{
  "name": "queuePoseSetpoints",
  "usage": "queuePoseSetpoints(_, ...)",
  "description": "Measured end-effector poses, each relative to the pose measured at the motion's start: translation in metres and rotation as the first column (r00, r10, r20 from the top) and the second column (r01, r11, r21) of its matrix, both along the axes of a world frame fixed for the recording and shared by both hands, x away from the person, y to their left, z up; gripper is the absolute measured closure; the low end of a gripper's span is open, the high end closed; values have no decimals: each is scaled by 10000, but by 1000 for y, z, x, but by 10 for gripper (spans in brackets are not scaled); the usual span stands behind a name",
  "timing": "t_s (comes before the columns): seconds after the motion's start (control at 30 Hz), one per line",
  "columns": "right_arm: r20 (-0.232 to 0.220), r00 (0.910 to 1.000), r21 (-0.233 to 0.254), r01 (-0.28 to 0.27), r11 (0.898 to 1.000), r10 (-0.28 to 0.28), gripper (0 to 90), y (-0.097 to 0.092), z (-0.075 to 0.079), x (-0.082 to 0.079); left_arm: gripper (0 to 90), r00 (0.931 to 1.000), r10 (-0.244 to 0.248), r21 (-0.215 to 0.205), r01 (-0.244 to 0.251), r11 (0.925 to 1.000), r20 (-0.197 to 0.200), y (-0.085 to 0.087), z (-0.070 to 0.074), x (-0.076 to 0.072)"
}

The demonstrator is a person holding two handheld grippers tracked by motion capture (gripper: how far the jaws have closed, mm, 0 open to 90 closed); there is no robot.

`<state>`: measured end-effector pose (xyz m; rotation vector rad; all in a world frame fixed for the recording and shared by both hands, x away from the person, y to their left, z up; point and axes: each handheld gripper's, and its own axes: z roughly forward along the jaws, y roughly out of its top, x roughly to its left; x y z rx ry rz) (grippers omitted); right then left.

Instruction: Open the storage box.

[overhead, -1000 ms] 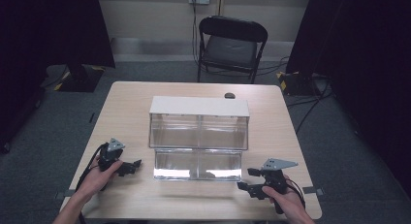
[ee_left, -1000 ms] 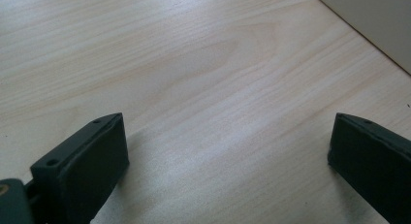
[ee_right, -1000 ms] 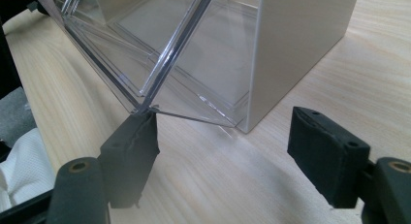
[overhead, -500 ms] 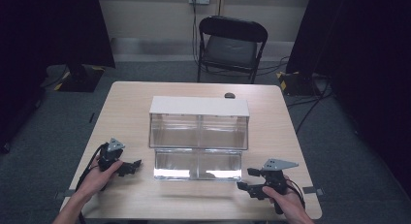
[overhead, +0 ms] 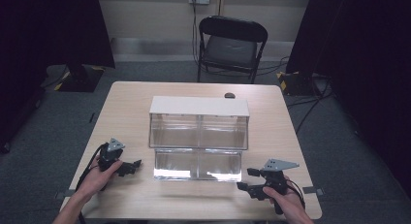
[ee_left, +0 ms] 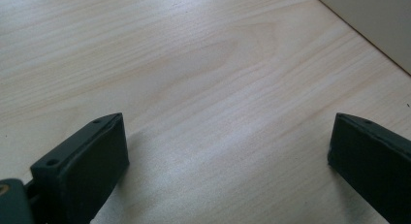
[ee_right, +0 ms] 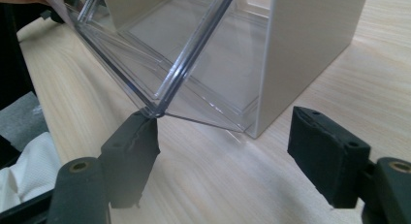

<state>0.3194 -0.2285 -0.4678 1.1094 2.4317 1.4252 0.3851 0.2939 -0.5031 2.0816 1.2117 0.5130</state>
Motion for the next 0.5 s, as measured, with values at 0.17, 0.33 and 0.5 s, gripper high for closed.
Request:
queuePoseSetpoints(0.17,78,9999,108,-103,9999,102,270,1,1,-1,2,10000,-4,-46,4,10000,-11,0,0,0)
queuePoseSetpoints(0.33,104,9999,156,3,9999,-5,282,1,1,-1,1,10000,-8,-46,8,10000,-12,0,0,0)
queuePoseSetpoints(0.5,61,9999,297,140,9995,-141,304,0,0,-1,2,10000,-8,-62,8,10000,-18,0,0,0)
